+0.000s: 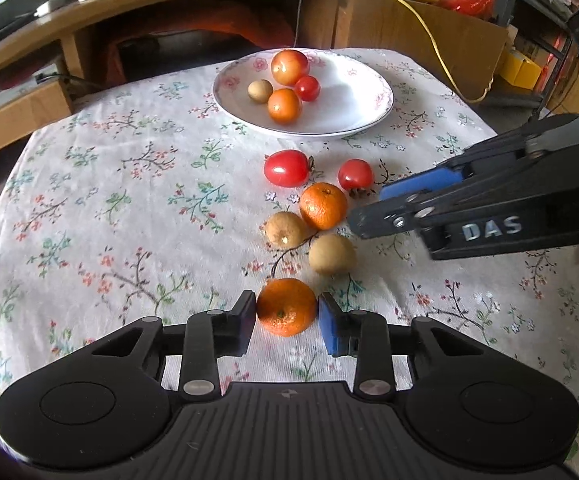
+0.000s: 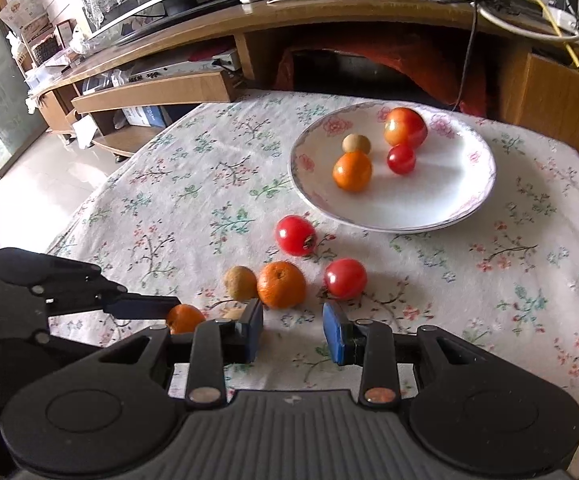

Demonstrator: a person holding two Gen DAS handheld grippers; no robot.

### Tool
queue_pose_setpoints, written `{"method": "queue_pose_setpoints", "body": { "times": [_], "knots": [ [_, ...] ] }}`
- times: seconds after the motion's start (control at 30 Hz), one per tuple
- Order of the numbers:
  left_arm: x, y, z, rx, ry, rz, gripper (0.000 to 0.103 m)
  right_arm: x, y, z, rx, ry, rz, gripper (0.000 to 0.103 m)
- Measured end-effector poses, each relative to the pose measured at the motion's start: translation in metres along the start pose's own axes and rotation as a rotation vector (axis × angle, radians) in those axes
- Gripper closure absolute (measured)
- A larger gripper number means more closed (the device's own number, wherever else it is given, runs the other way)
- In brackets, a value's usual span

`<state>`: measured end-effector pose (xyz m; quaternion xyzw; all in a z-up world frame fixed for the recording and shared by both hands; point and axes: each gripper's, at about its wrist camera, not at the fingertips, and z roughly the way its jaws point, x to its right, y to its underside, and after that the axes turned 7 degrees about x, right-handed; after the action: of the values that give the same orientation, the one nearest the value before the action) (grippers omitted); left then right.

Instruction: Organize fruits

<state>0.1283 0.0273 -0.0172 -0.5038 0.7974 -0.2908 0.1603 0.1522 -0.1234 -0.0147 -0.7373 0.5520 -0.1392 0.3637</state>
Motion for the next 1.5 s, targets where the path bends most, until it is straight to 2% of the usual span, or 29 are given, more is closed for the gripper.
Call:
{"method": "queue_pose_setpoints", "body": {
  "times": [0.4, 0.53, 0.63, 1.0, 1.2, 1.5],
  "knots": [
    [-0.002, 0.006, -0.003, -0.009, -0.019, 0.001, 0.059, -0.023, 0.001, 0.030, -0.043, -0.056, 0.001, 0.070],
    [-0.002, 0.005, -0.003, -0.010, -0.016, 0.000, 0.051, -0.023, 0.000, 0.033, -0.041, -0.063, 0.013, 0.071],
    [-0.002, 0.004, -0.005, -0.002, -0.010, 0.005, 0.049, -0.023, 0.002, 0.030, -0.042, -0.074, 0.004, 0.076],
    [0.011, -0.001, 0.006, -0.003, -0.004, 0.074, 0.046, -0.007, 0.009, -0.003, -0.066, -0.029, 0.013, 0.077],
    [0.010, 0.001, 0.012, -0.014, -0.011, 0.074, 0.045, -0.009, 0.026, -0.012, -0.097, 0.015, -0.059, 0.076],
    [0.013, 0.001, 0.010, -0.002, -0.013, 0.081, 0.036, -0.010, 0.039, -0.014, -0.095, -0.009, -0.121, 0.071]
  ]
}}
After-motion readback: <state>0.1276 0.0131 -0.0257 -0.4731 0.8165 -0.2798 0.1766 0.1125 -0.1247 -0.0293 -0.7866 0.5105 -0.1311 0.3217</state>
